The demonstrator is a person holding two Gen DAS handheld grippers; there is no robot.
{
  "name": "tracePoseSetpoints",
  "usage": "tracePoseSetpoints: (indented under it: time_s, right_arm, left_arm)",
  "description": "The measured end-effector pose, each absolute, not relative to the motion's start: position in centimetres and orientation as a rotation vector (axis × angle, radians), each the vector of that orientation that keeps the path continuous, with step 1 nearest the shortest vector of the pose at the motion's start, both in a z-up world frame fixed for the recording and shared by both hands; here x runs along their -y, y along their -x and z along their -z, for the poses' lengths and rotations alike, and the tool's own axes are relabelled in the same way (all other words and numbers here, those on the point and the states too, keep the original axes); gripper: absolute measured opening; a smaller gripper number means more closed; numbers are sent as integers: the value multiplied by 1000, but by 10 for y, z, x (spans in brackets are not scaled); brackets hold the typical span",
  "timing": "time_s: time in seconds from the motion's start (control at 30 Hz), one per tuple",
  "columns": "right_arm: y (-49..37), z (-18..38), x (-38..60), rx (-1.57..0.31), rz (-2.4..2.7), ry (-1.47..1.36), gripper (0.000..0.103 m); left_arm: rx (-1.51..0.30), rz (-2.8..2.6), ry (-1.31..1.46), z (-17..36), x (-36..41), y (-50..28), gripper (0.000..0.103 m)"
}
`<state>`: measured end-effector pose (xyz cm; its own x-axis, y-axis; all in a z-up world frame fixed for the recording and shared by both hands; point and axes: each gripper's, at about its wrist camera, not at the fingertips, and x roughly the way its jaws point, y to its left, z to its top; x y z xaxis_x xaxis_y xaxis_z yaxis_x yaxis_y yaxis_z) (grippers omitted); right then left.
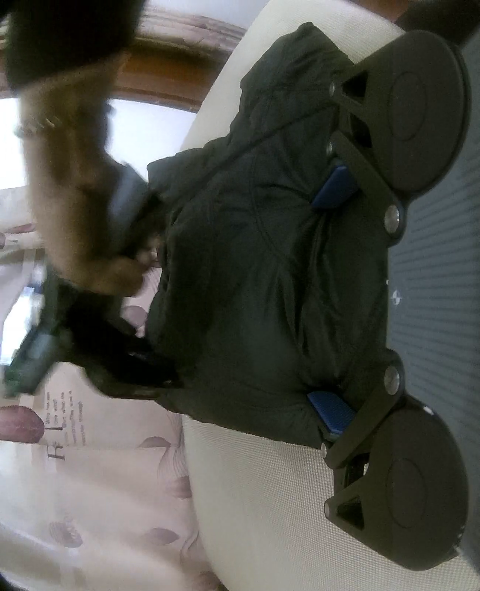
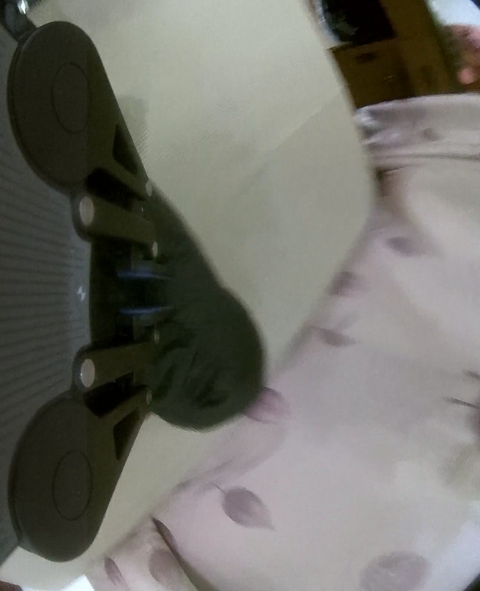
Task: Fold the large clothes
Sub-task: 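Pat the folded jacket flat with the right gripper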
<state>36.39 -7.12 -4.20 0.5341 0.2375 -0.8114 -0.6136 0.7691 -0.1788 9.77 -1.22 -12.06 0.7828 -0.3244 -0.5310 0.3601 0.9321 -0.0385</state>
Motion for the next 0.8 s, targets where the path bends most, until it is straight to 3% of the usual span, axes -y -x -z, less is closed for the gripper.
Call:
tracePoseSetpoints:
  time_s: [0.17, 0.37, 0.5, 0.67, 0.8]
  right_arm:
    - [-375, 82, 72, -937, -516, 460, 11]
    - [-378, 91, 90, -947, -528, 345, 10]
    - [-364, 61, 108, -921, -515, 265, 12]
    - [-296, 11, 177, -761, -464, 238, 14]
    - [-263, 25, 242, -779, -352, 213, 13]
  left_arm:
    - [-560, 376, -47, 121, 7, -102, 103]
    - [-564, 374, -64, 122, 12, -98, 103]
    - [-584, 378, -84, 119, 14, -103, 103]
    - [-592, 374, -85, 118, 14, -106, 103]
    - [-588, 373, -80, 119, 14, -105, 103]
